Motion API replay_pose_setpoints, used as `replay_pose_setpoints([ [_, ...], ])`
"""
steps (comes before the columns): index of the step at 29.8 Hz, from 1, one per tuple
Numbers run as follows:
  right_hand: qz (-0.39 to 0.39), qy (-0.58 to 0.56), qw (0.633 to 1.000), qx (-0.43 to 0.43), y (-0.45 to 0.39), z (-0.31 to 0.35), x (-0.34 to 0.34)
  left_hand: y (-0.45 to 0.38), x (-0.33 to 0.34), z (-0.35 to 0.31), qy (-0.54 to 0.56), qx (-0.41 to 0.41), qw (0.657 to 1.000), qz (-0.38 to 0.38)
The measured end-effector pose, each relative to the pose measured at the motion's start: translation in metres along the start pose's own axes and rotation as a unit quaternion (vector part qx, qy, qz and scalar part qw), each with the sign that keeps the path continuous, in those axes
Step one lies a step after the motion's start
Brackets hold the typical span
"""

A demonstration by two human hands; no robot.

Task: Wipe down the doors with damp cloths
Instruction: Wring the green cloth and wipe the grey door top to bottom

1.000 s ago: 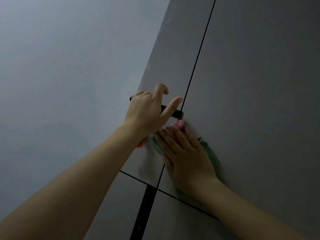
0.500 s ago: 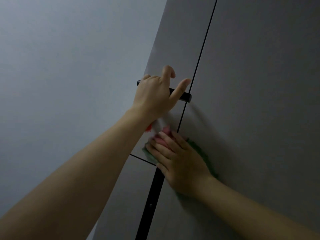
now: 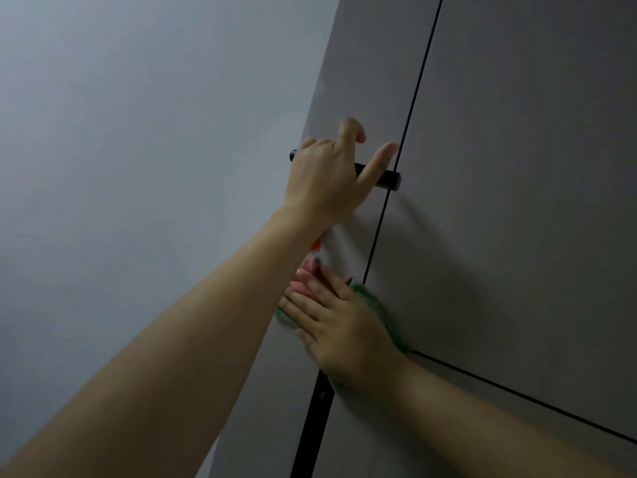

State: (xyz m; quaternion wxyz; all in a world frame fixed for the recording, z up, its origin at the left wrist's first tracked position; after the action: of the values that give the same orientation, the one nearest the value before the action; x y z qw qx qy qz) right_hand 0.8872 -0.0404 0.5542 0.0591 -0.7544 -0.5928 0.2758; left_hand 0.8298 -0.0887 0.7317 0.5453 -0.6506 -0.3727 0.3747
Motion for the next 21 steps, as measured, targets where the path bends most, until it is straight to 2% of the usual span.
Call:
replay_pose_setpoints([
  [3, 0.015, 0.027, 0.999, -0.011, 0.005, 0.008, 0.006, 0.001, 0.0, 0.0, 0.0, 0.0, 1.0, -0.001],
  [6, 0.04, 0.017, 0.995, -0.084, 0.06, 0.006, 0.007, 0.001, -0.001, 0.0, 0.002, -0.005, 1.0, 0.007],
  [7, 0.027, 0.011, 0.996, -0.088, 0.078, -0.004, 0.002, 0.001, -0.001, 0.0, 0.001, -0.008, 1.0, 0.008],
  [12, -0.087, -0.01, 0.995, 0.057, 0.11, -0.096, -0.031, 0.0, 0.0, 0.0, 0.005, -0.009, 1.0, 0.009],
  [15, -0.131, -0.013, 0.982, 0.135, 0.098, -0.101, -0.042, 0.0, 0.002, 0.0, -0.004, -0.01, 1.0, 0.012],
  [17, -0.137, -0.015, 0.985, 0.106, 0.095, -0.087, -0.04, 0.0, 0.001, 0.0, -0.006, -0.011, 1.0, 0.01],
  [20, -0.106, -0.001, 0.994, -0.002, 0.107, -0.09, -0.042, -0.001, 0.002, 0.0, -0.005, -0.009, 1.0, 0.019],
  [21, -0.096, 0.004, 0.995, 0.005, 0.111, -0.105, -0.046, -0.002, 0.002, 0.001, -0.007, -0.007, 1.0, 0.023],
])
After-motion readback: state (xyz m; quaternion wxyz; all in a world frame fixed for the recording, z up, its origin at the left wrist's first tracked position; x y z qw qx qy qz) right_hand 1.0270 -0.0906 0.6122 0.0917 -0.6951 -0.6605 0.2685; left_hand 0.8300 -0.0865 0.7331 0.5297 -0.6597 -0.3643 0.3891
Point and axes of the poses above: each hand's wrist, its own y-axis away from the middle knuckle, its own x-axis out of the palm, z = x × y, the point moved 7 cm from there along -y, towards the middle knuckle, and after that the axes turned 1 degree about z, right-handed, at the moved point
